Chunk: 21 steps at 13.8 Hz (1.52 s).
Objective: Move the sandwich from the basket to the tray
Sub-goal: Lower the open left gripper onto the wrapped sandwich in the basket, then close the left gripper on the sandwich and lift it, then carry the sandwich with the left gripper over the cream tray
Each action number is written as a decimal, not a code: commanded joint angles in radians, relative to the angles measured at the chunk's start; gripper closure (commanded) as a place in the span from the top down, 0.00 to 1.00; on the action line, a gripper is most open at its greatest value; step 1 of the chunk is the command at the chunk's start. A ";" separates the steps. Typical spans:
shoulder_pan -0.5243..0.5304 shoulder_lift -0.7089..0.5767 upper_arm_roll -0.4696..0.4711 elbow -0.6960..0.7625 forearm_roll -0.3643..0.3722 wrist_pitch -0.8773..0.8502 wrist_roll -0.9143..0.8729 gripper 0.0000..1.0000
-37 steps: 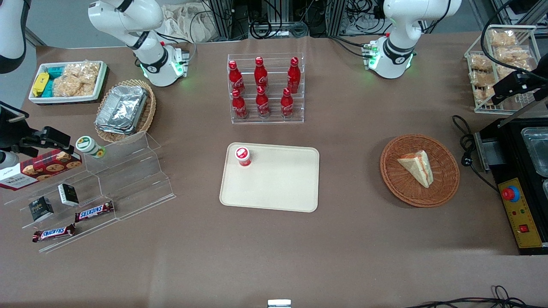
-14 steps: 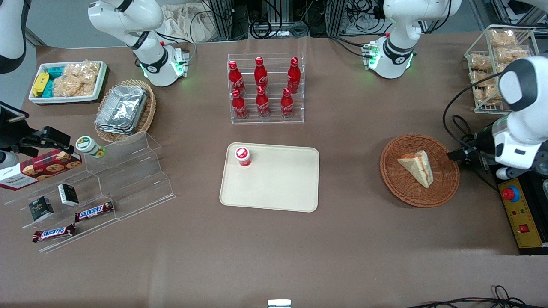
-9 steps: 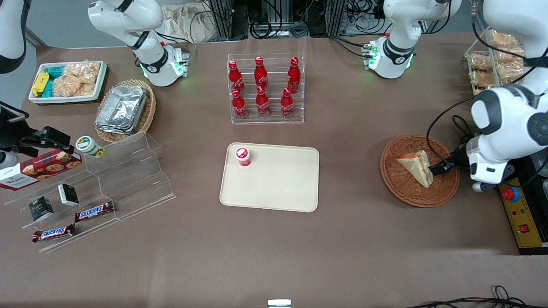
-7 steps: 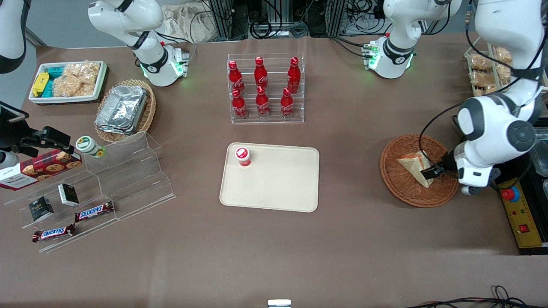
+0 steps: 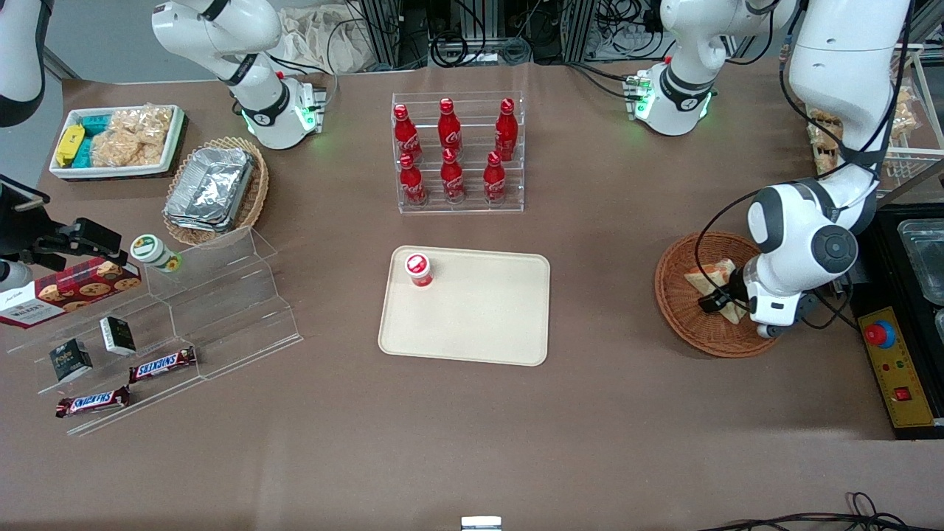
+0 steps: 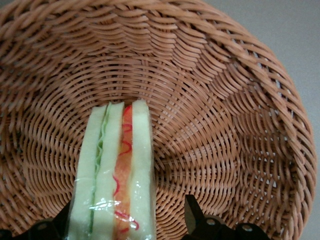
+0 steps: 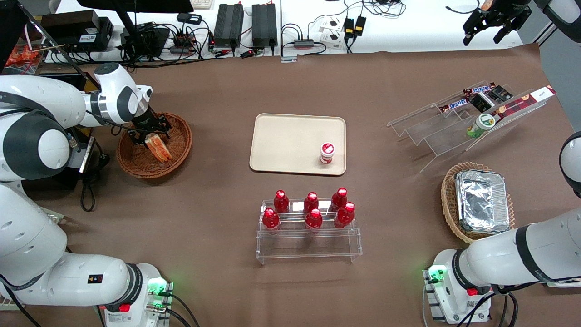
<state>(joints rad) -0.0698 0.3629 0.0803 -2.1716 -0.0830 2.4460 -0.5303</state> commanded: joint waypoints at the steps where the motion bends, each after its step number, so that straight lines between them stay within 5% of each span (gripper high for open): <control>1: -0.013 -0.015 0.009 -0.014 -0.003 0.007 -0.004 0.42; 3: -0.013 -0.022 0.010 -0.014 0.003 -0.001 0.000 0.22; 4: -0.013 -0.028 0.010 -0.008 0.006 -0.025 0.001 0.21; 12: -0.028 -0.272 -0.030 0.218 0.143 -0.451 0.003 0.23; 16: -0.028 -0.395 -0.131 0.375 0.144 -0.713 0.001 0.23; 21: -0.028 -0.394 -0.319 0.598 0.146 -0.959 -0.071 0.24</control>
<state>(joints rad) -0.0964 -0.0580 -0.1686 -1.6444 0.0456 1.5461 -0.5466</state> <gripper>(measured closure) 0.762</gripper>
